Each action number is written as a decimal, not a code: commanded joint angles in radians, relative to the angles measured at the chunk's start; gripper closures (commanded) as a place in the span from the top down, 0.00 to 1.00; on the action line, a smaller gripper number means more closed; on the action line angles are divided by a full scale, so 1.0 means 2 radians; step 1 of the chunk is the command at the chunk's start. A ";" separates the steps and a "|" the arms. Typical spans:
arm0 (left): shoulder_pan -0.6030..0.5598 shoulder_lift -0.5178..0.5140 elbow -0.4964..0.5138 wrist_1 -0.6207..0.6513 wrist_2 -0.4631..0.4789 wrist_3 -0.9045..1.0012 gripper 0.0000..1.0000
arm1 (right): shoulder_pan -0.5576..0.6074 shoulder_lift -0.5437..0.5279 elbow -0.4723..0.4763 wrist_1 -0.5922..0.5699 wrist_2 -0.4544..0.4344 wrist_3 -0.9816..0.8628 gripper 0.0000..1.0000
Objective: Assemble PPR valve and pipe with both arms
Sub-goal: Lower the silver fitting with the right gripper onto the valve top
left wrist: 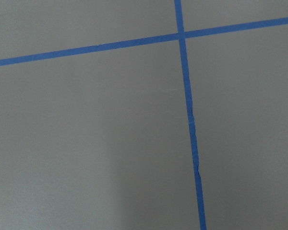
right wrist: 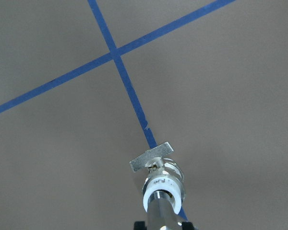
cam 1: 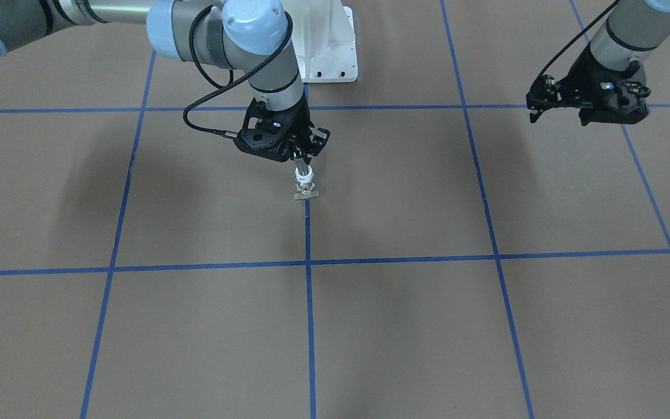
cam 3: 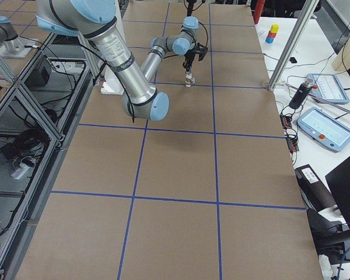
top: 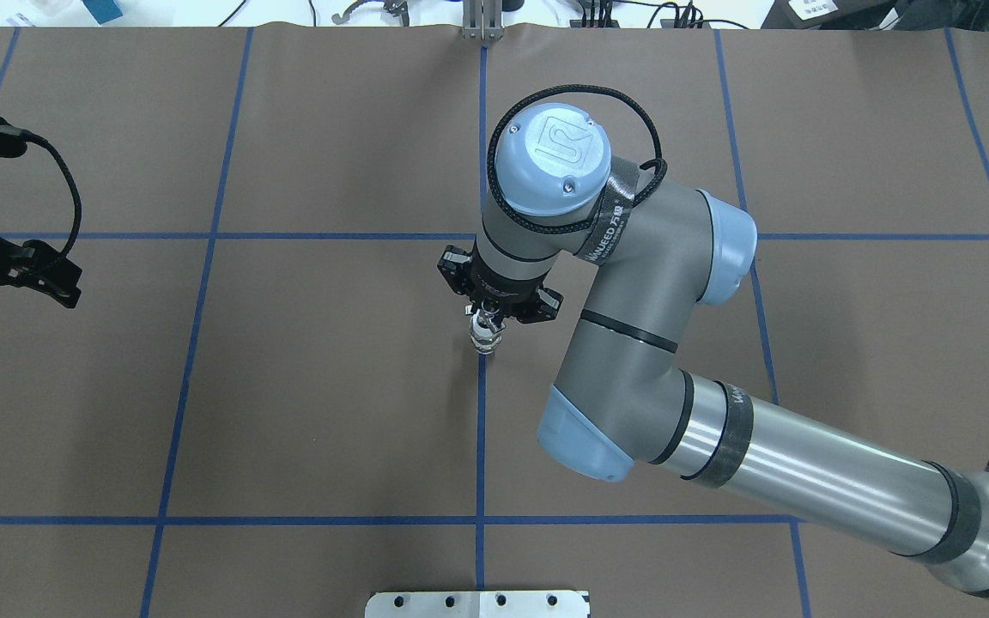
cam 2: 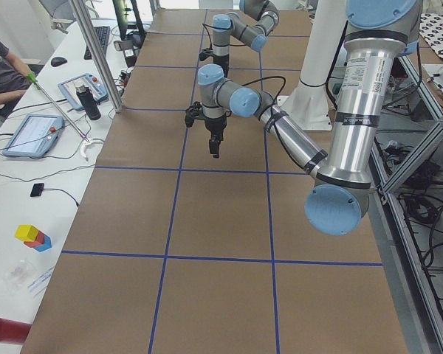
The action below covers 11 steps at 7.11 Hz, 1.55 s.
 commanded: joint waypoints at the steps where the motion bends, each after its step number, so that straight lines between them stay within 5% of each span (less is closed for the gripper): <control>1: 0.001 -0.001 -0.001 0.000 0.000 -0.001 0.99 | -0.002 0.000 -0.001 0.000 0.001 0.000 0.00; 11: -0.001 -0.001 -0.004 0.000 0.000 -0.001 0.99 | -0.002 0.008 -0.021 0.003 0.001 -0.002 0.00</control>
